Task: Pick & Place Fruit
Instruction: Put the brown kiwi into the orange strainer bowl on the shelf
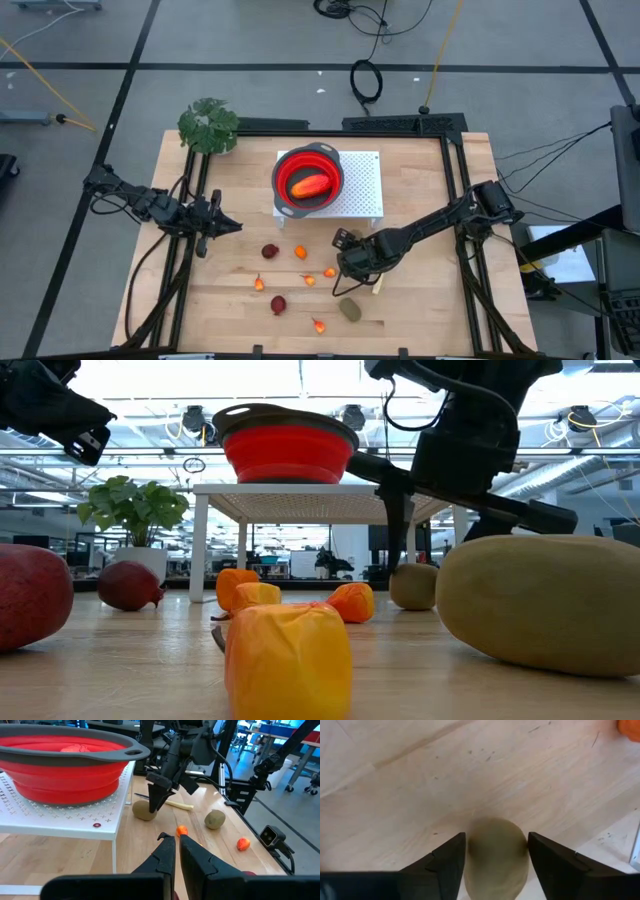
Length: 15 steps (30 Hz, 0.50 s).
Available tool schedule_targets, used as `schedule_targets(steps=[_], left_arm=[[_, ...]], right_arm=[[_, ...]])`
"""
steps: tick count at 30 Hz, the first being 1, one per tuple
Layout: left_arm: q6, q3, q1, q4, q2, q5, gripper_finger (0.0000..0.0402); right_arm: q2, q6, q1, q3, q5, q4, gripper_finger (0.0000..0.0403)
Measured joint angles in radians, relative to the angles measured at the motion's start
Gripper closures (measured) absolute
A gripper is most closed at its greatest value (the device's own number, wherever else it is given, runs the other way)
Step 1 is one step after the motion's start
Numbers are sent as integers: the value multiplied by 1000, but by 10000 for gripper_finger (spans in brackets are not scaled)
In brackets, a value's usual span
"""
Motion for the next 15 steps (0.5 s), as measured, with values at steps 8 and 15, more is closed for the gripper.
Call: schedule_targets(steps=[8, 15], left_arm=[[-2, 0, 0, 0, 0, 0, 378], [-3, 0, 0, 0, 0, 0, 378]], right_arm=[[0, 0, 0, 0, -1, 0, 247], [0, 0, 0, 0, -1, 0, 256]])
